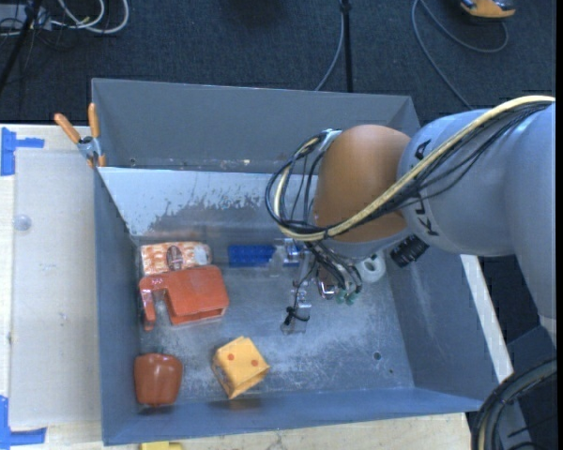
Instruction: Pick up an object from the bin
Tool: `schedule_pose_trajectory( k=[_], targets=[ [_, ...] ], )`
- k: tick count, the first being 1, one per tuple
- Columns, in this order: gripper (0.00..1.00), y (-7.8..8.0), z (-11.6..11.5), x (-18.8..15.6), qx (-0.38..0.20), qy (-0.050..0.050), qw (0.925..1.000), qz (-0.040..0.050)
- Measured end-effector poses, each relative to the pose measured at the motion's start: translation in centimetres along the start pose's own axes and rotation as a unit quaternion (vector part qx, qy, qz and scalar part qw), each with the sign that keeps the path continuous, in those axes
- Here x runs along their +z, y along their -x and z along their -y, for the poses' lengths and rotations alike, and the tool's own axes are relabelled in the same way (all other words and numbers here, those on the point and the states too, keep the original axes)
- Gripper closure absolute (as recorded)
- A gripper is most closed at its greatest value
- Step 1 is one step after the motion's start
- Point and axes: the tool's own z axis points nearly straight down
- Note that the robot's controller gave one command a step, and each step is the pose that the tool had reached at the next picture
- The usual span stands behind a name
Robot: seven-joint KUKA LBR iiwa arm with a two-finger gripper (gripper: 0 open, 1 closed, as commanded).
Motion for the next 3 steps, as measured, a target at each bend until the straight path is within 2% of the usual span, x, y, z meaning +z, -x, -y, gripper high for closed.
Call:
schedule_pose_trajectory(
  k=[1, 2, 3],
  targets=[
    [0.00, 0.1, 0.0, -0.5, 0.001, 0.000, 1.0000, 0.0035],
    [0.00, -2.3, -2.5, 2.8, -0.018, 0.000, 0.9998, 0.0028],
    [0.00, -2.8, -4.5, 5.0, -0.055, 0.000, 0.9985, -0.0004]
  ],
)
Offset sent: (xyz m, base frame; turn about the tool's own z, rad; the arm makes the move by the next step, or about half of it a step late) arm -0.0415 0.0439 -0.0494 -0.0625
